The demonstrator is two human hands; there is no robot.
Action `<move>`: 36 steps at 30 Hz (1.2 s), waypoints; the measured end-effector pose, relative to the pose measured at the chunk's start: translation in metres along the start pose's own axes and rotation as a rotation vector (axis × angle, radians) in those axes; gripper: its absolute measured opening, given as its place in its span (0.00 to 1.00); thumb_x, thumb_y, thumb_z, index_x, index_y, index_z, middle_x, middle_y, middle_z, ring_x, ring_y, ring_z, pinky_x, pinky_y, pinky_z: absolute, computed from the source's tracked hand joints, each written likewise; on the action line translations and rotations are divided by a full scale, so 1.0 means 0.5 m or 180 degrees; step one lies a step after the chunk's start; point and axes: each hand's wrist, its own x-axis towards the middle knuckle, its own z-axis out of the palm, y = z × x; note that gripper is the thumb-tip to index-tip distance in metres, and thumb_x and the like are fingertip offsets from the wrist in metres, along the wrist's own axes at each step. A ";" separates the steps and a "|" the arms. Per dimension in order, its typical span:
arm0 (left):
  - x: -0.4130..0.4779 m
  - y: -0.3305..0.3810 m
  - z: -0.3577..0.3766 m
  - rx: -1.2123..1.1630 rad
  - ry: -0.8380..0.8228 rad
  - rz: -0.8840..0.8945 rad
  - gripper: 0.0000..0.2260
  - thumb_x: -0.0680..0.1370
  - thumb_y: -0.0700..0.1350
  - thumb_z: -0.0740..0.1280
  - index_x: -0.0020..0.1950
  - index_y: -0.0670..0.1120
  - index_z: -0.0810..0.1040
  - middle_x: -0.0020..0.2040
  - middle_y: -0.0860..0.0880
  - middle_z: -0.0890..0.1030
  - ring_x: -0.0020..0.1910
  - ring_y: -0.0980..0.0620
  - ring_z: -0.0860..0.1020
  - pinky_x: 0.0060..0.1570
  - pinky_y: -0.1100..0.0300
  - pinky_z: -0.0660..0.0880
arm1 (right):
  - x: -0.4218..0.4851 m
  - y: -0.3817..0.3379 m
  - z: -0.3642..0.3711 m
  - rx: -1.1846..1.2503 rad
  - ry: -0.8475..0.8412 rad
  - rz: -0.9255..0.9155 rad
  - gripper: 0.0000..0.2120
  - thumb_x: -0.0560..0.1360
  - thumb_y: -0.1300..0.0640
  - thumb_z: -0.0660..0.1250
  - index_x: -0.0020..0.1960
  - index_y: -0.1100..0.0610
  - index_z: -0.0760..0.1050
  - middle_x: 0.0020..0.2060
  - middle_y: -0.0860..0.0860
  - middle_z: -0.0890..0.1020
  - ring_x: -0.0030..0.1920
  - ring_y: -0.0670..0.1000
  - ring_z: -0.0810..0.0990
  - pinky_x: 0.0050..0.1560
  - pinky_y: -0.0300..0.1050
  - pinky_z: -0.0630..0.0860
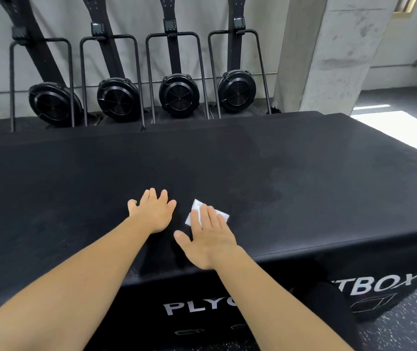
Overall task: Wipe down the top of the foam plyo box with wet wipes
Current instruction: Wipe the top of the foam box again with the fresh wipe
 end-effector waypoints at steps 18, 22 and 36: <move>-0.075 0.023 -0.005 0.0761 -0.0037 0.0438 0.22 0.84 0.55 0.45 0.78 0.55 0.57 0.75 0.54 0.64 0.70 0.50 0.67 0.62 0.49 0.60 | 0.000 0.275 -0.069 0.0104 0.0429 0.0690 0.29 0.82 0.44 0.42 0.77 0.58 0.54 0.76 0.58 0.55 0.77 0.59 0.50 0.76 0.54 0.50; -0.070 0.019 -0.004 0.0700 -0.0041 0.0448 0.21 0.83 0.56 0.46 0.76 0.55 0.60 0.72 0.53 0.68 0.69 0.49 0.68 0.61 0.49 0.60 | -0.008 0.221 -0.058 0.0209 0.0497 0.0778 0.31 0.82 0.41 0.43 0.77 0.59 0.54 0.75 0.58 0.56 0.76 0.58 0.51 0.76 0.54 0.51; -0.072 0.020 -0.012 0.0590 -0.0078 0.0320 0.21 0.82 0.58 0.48 0.75 0.58 0.62 0.70 0.55 0.70 0.66 0.49 0.69 0.53 0.52 0.60 | -0.060 0.017 0.011 0.0139 0.0109 -0.0303 0.33 0.83 0.39 0.38 0.81 0.55 0.38 0.80 0.53 0.37 0.79 0.52 0.33 0.78 0.49 0.36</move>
